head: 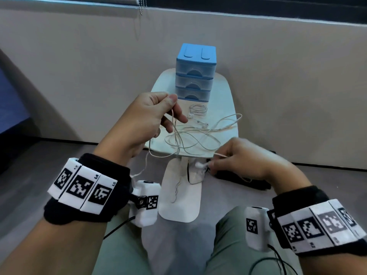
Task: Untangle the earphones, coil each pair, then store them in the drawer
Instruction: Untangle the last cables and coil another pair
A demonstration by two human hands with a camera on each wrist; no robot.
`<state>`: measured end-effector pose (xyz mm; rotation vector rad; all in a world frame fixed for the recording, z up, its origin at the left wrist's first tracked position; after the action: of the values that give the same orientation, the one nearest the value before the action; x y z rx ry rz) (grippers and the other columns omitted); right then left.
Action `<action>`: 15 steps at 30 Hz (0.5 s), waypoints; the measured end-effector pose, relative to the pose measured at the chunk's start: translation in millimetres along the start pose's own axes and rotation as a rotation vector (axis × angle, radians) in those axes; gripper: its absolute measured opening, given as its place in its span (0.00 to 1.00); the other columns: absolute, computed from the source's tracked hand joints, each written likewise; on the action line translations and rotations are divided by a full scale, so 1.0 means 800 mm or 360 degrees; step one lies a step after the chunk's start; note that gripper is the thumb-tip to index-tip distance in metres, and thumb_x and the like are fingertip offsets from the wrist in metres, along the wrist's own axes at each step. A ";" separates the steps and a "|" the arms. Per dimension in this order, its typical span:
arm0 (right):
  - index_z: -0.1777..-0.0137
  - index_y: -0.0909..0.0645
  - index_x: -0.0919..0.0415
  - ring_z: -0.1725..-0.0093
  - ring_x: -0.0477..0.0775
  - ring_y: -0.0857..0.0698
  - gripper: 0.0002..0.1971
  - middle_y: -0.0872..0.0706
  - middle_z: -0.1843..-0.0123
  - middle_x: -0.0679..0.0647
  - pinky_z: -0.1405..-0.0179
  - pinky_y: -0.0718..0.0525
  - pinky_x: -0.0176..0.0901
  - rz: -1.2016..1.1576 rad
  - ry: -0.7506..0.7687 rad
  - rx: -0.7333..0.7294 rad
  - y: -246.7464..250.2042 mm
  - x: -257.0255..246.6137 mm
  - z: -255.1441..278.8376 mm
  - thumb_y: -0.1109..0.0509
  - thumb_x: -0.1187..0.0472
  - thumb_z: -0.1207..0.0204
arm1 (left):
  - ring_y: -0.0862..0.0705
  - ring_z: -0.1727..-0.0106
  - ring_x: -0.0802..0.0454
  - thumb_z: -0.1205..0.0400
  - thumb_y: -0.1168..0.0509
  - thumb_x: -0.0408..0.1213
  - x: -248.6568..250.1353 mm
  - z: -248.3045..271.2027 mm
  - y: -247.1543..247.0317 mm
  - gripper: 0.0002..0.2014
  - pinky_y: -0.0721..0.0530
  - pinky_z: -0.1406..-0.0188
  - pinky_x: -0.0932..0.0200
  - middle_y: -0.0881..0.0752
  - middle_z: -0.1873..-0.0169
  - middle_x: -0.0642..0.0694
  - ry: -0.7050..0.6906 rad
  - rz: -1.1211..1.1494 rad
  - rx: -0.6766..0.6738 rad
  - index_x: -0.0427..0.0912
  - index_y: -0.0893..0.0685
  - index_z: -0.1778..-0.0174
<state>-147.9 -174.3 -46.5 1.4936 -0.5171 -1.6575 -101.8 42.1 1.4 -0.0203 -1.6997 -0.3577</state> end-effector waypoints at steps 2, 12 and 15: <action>0.65 0.09 0.50 0.72 0.44 0.21 0.10 0.17 0.75 0.40 0.73 0.25 0.33 0.0226 -0.0062 -0.0163 -0.015 0.004 -0.002 0.22 0.49 0.23 | 0.21 0.69 0.57 0.07 0.41 0.44 0.004 0.000 0.000 0.18 0.31 0.76 0.65 0.06 0.58 0.42 -0.0042 0.0014 -0.0033 0.41 0.15 0.60; 0.40 0.20 0.62 0.42 0.53 0.11 0.17 0.11 0.42 0.55 0.36 0.13 0.52 -0.0655 0.0583 0.0375 0.036 -0.058 0.000 0.22 0.61 0.26 | 0.22 0.74 0.49 0.08 0.43 0.40 0.020 0.013 -0.033 0.18 0.20 0.68 0.64 0.25 0.82 0.45 -0.0098 0.0230 -0.0505 0.38 0.19 0.62; 0.38 0.24 0.83 0.50 0.54 0.12 0.16 0.10 0.48 0.66 0.47 0.12 0.51 -0.0847 0.0624 -0.0128 0.025 -0.076 -0.004 0.29 0.75 0.24 | 0.29 0.82 0.52 0.07 0.44 0.38 0.019 0.017 -0.046 0.19 0.24 0.75 0.64 0.32 0.84 0.48 -0.0061 0.0241 -0.0610 0.38 0.23 0.64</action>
<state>-141.9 -137.1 5.0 1.9444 0.1774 -1.6740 -125.1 7.3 5.9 -0.4376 -1.6333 -0.5667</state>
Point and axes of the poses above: each hand's wrist, its own z-axis away from the middle knuckle, its own y-axis out of the back of the hand, x = y × z, the point moved 4 cm from there along -z, towards the middle knuckle
